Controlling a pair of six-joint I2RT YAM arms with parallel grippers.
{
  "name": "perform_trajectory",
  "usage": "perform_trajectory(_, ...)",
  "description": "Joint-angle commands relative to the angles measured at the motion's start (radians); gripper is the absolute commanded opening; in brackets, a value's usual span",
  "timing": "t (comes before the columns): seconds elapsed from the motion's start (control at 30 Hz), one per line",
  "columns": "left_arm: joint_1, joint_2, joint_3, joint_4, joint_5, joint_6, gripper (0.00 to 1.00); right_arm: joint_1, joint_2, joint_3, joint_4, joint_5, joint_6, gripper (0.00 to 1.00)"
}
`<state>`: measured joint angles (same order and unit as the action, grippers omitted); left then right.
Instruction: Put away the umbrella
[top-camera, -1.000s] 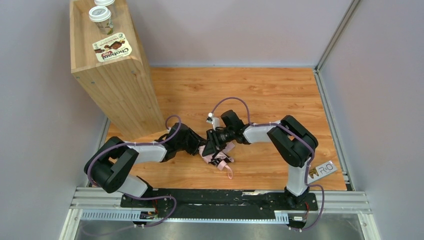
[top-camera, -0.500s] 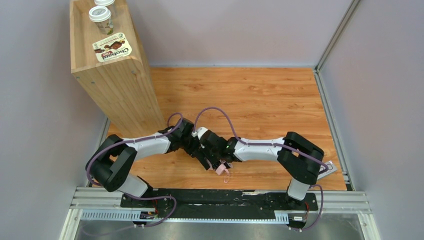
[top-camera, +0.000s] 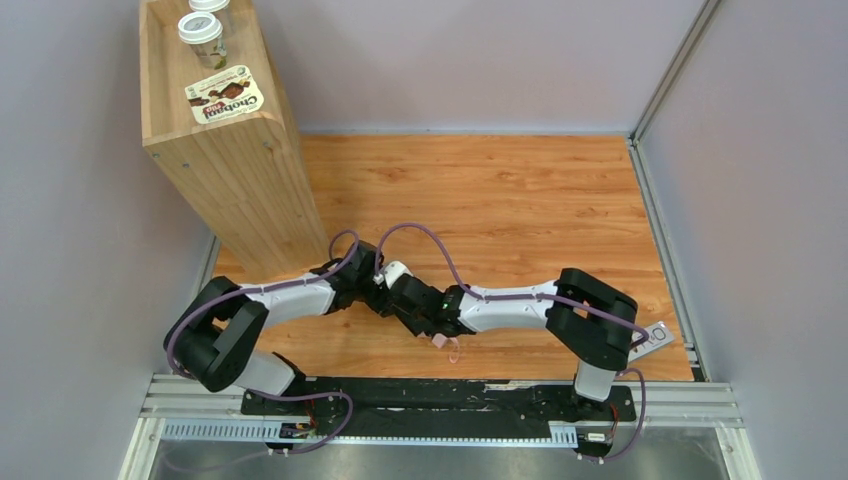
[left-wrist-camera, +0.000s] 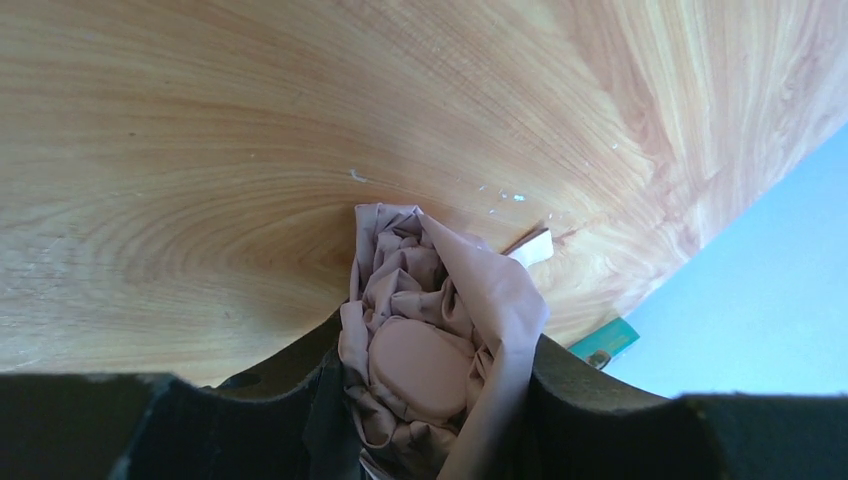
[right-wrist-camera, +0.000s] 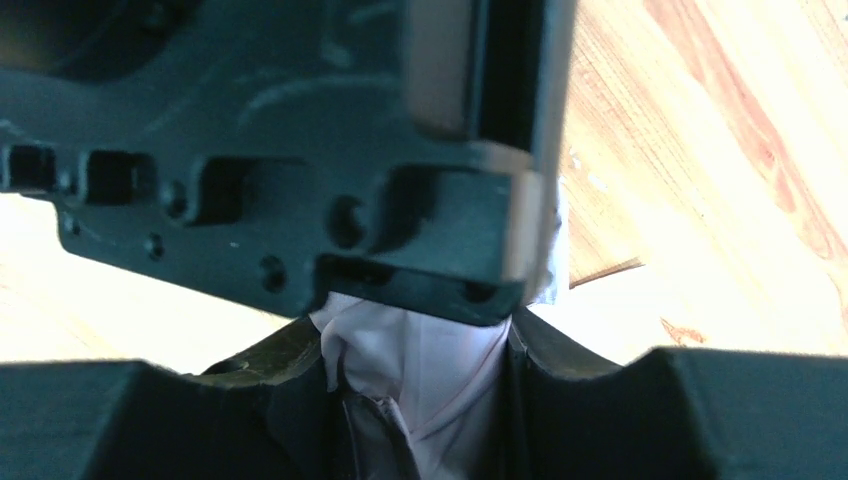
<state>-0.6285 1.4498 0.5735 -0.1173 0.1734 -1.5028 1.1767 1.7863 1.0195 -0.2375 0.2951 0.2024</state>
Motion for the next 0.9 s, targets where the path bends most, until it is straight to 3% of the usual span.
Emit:
perform_trajectory(0.0, -0.014, -0.026, -0.121, -0.058, -0.023, 0.044, 0.43, -0.071, 0.019, -0.064, 0.111, -0.045, -0.040, 0.00)
perform_trajectory(0.03, -0.014, -0.048, -0.142, -0.042, -0.029, 0.046, 0.58, -0.086, 0.003, -0.082, 0.130, -0.088, -0.040, 0.00)
perform_trajectory(0.13, -0.016, -0.094, -0.156, -0.013, -0.043, 0.068, 0.75, -0.136, -0.042, -0.127, 0.188, -0.244, -0.031, 0.00)
perform_trajectory(0.37, -0.014, -0.102, -0.136, -0.041, -0.054, 0.119, 0.77, -0.317, -0.038, -0.179, 0.380, -0.805, 0.090, 0.00)
perform_trajectory(0.53, -0.016, -0.036, -0.130, 0.013, -0.015, 0.119, 0.72, -0.373, -0.002, -0.147, 0.395, -0.959, 0.130, 0.00)
perform_trajectory(0.7, -0.016, 0.015, -0.123, 0.080, 0.008, 0.112, 0.50, -0.377, 0.031, -0.102, 0.368, -1.031, 0.138, 0.00)
perform_trajectory(0.83, -0.017, 0.008, -0.126, 0.111, 0.009, 0.098, 0.15, -0.377, 0.027, -0.085, 0.327, -1.018, 0.141, 0.00)
perform_trajectory(0.87, -0.017, 0.000, -0.123, 0.111, 0.005, 0.098, 0.00, -0.374, 0.018, -0.082, 0.308, -1.007, 0.141, 0.00)
